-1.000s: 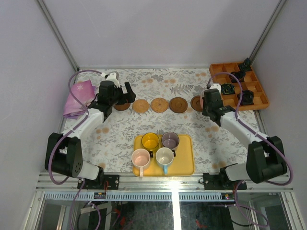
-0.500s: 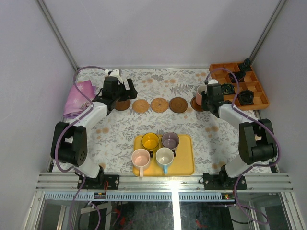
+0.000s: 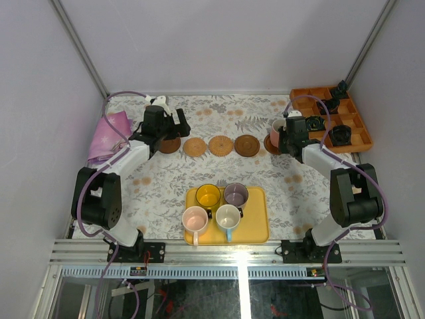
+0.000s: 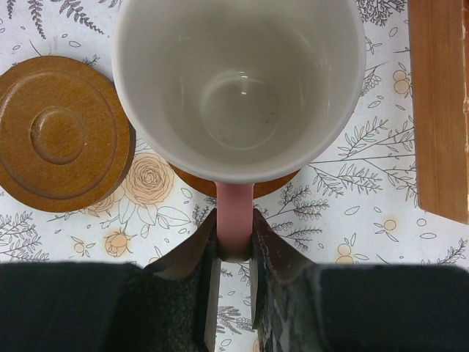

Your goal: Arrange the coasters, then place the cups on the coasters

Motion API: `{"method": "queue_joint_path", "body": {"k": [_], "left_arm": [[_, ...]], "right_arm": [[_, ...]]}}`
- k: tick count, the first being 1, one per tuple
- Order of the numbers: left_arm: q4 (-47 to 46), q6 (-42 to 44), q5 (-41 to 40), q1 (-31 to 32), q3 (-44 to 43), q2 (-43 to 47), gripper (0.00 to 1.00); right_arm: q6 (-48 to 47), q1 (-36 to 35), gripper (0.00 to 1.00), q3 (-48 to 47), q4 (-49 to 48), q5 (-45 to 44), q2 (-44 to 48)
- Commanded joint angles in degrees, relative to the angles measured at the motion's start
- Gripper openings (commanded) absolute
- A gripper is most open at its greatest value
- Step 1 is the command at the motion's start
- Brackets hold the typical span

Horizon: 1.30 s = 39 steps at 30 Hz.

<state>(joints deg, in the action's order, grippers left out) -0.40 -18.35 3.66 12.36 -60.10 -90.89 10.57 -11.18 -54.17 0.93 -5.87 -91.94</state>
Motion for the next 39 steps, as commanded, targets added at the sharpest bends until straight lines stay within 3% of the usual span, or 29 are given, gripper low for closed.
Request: {"method": "queue_joint_path", "body": {"k": [1,31,39], "left_arm": [[-2.34,0.88,-0.11,-0.31,-1.05,0.48,1.00],[-2.40,-0.41,1.11,-0.33,-1.21,0.36,1.00],[-2.40,-0.35,1.60,-0.32,-1.21,0.41,1.00]], "right_arm": [[1.21,0.04,0.00,-2.23,-3.92,0.33,3.53],[3.08,-1.59,0.00,-1.20,2.75,0.82,2.79],[3.06,-2.36,0.16,-1.81,6.14,-3.96,2.59]]}}
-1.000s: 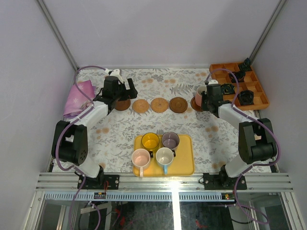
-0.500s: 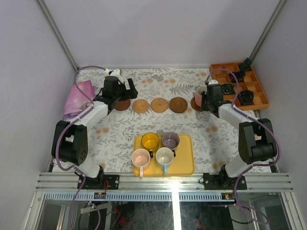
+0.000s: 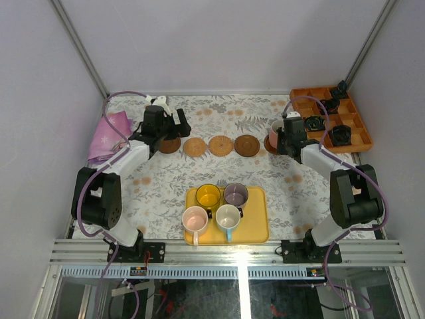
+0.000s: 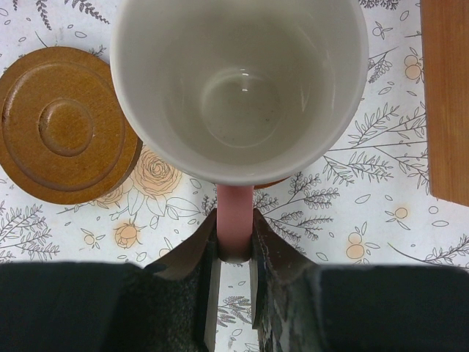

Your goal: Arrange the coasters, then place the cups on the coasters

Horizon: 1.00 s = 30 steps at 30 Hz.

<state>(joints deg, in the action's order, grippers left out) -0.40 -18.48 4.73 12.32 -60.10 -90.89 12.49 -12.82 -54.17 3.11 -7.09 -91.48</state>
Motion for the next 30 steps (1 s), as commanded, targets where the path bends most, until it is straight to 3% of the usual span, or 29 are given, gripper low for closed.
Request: {"method": "queue_joint_path", "body": {"k": [1,8,10,23,30], "left_arm": [[-2.47,-0.22,0.62,-0.28,-1.21,0.38,1.00],[-2.67,-0.39,1.19,-0.27,-1.43,0.05,1.00],[-2.75,-0.41,1.23,-0.29,-1.48,0.06,1.00],[-2.34,-0.24,0.83,-0.28,-0.45,1.56,1.00],[-1.39,0.35,1.05,-0.32,0.57,3.39,1.00]], "right_arm": [[1.30,-0.78,0.19,-1.76,4.19,-3.50,2.22],[2.07,-0.78,0.63,-1.56,5.00,-5.37,2.62],[2.12,-0.80,0.68,-1.55,4.93,-5.39,2.84],[1.97,-2.62,0.72,-2.53,9.66,-4.03,8.42],[4.82,-10.77,0.79,-2.50,18.85,-5.53,17.76]]}}
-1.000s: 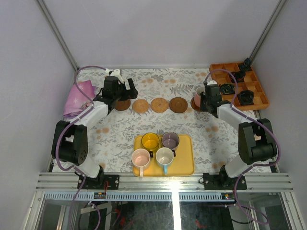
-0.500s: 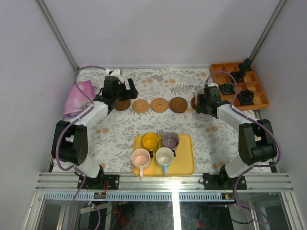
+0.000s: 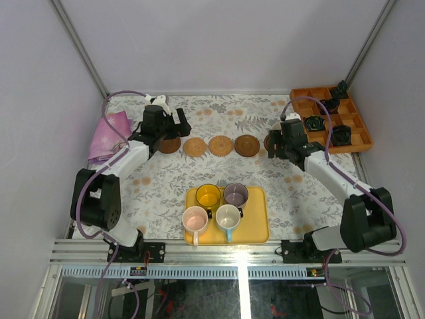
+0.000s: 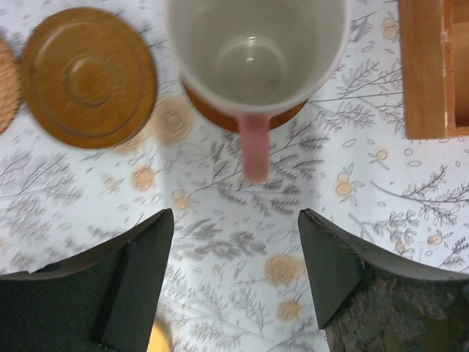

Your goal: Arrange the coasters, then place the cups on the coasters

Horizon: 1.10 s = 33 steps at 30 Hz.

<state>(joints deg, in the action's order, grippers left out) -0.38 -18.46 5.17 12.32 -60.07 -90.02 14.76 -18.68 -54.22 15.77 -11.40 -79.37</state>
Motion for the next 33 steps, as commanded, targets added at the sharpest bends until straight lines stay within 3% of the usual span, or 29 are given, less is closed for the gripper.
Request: {"method": "queue_joint_path", "body": {"k": [1,8,16,24,33], "left_arm": [[-1.24,0.44,0.68,-0.28,0.92,2.91,1.00],[-0.26,0.35,1.40,-0.25,3.24,4.76,1.00],[1.54,-0.04,3.08,-0.23,4.30,6.40,1.00],[2.38,-0.14,3.44,-0.12,5.41,8.46,1.00],[1.79,-1.16,3.18,-0.10,7.31,9.82,1.00]], "right_arm": [[3.54,-6.38,0.80,-2.39,7.51,-1.15,7.09],[11.66,-16.68,0.85,-0.39,14.43,2.35,14.58],[17.73,-29.00,0.88,3.35,18.23,2.68,16.43],[20.66,-37.06,0.89,6.25,18.57,2.64,14.52],[21.14,-40.74,0.89,6.95,16.98,3.71,13.30]]}}
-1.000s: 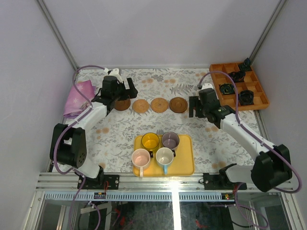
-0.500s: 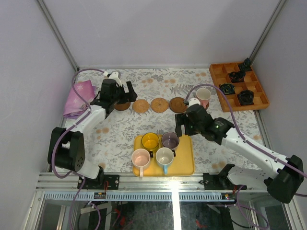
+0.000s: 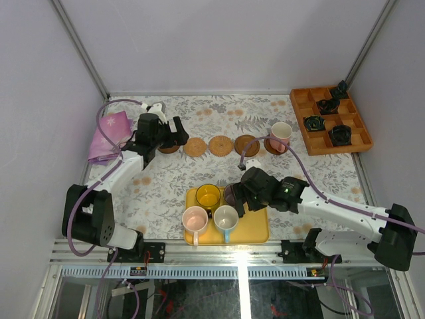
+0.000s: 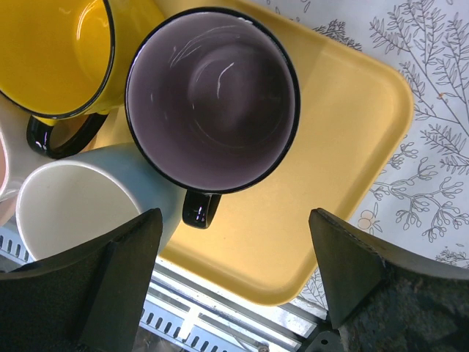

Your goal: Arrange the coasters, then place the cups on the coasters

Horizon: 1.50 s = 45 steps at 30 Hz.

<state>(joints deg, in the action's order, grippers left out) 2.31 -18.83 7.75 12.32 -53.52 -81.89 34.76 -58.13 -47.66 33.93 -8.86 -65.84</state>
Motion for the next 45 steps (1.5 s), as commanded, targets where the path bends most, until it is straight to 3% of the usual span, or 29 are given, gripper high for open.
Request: {"method": "queue_joint_path", "body": {"k": [1,9,19,27,30,32,33,38,45], "left_arm": [[-0.82,-0.83,0.55,-0.10,0.71,1.78,1.00],[-0.72,-0.84,0.60,-0.09,0.43,1.50,1.00],[-0.94,-1.07,1.33,-0.09,0.39,1.35,1.00],[-1.05,-1.16,1.56,-0.10,1.11,2.19,1.00],[-1.07,-1.13,1.57,-0.06,1.51,2.65,1.00],[-0.98,-1.29,1.57,-0.10,1.65,2.84,1.00],[-0.91,-1.32,1.64,-0.10,1.68,3.06,1.00],[-0.48,-1.43,1.34,-0.13,2.31,4.81,1.00],[-0.06,-1.58,-0.31,-0.04,3.28,6.78,1.00]], "right_arm": [[1.19,-1.40,0.89,0.59,-1.35,1.46,-0.32],[0.92,-1.94,0.83,2.10,-2.54,2.45,-1.64],[0.29,-1.99,0.65,0.12,-4.35,0.28,-6.85],[1.14,-2.16,0.44,-2.51,-3.51,-0.69,-11.52],[2.10,-2.38,0.28,-2.69,-3.40,-1.31,-11.76],[2.83,-2.50,0.05,-2.92,-2.57,-2.22,-11.76],[3.26,-2.56,0.01,-3.17,-2.02,-2.95,-11.66],[4.36,-3.70,0.00,-5.01,1.08,-8.23,-9.05],[4.59,-3.88,0.00,-9.96,5.20,-22.08,-6.90]]}}
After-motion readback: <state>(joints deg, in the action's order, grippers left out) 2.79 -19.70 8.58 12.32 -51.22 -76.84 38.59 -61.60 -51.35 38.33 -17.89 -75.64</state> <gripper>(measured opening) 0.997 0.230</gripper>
